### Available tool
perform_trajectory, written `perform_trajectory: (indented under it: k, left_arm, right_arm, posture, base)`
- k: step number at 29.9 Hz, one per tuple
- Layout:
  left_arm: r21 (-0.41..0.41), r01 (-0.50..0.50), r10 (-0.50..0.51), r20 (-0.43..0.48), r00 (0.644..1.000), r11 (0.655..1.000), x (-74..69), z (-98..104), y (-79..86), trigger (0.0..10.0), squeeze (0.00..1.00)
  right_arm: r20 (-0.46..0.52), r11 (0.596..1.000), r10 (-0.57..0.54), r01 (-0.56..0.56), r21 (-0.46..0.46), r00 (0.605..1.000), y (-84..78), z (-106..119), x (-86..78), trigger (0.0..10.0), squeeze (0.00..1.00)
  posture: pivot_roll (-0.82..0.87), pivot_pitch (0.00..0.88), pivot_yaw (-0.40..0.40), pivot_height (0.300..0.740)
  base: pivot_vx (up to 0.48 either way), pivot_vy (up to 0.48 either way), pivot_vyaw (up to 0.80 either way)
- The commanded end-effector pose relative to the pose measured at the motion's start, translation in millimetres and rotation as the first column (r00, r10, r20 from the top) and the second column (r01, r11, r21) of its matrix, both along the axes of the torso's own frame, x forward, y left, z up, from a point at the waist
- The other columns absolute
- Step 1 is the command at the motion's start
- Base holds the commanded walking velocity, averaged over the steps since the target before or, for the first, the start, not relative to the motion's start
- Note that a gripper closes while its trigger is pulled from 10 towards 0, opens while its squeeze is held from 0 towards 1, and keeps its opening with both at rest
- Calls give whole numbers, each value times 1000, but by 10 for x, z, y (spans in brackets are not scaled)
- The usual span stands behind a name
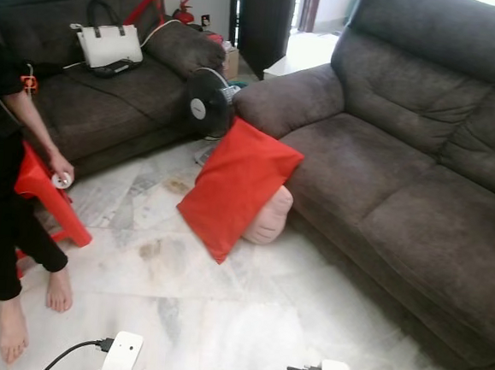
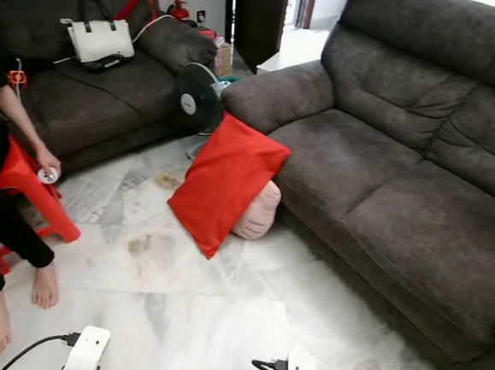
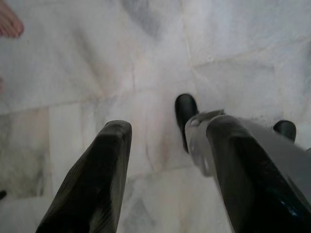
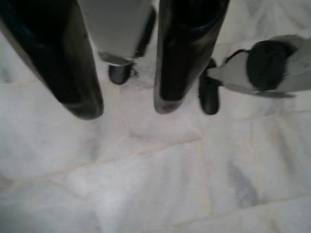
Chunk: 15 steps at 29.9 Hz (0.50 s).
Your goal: Move the pillow to the sofa from floor
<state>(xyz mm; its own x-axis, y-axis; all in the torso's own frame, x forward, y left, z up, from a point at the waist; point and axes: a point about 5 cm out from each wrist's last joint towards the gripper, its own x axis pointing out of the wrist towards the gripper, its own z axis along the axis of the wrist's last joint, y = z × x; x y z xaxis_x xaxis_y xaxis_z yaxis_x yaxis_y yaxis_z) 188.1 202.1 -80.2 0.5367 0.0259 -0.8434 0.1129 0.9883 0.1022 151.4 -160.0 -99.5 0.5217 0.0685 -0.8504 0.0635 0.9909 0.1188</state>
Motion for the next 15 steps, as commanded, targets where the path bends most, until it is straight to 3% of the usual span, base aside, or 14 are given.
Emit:
perform_trajectory:
  k: [1, 5, 6, 15]
  left_arm:
    - [5, -4, 3, 15, 1000, 1000, 29, 18, 15, 10000, 0]
    - [4, -4, 4, 10, 1000, 1000, 26, 16, 16, 10000, 0]
    - [4, -3, 3, 9, 1000, 1000, 26, 16, 16, 10000, 0]
    - [20, 12, -12, -1, 1000, 1000, 34, 19, 23, 10000, 0]
  right_arm:
    - [3, 1000, -9, 9, 0, 1000, -12, 7, 19, 10000, 0]
    - [0, 1000, -12, 12, 6, 1000, -10, 6, 16, 10000, 0]
    - [0, 1000, -26, 26, 6, 1000, -11, 5, 15, 10000, 1000]
    - [1, 999, -31, 31, 10, 1000, -8, 8, 24, 10000, 1000]
  posture:
    - [46, 0, -14, 740]
    - [46, 0, -15, 740]
    - [46, 0, -14, 740]
    - [48, 0, -13, 740]
  base:
    - [371, 0, 0]
    - [324, 0, 0]
    - [277, 0, 0]
    - [300, 0, 0]
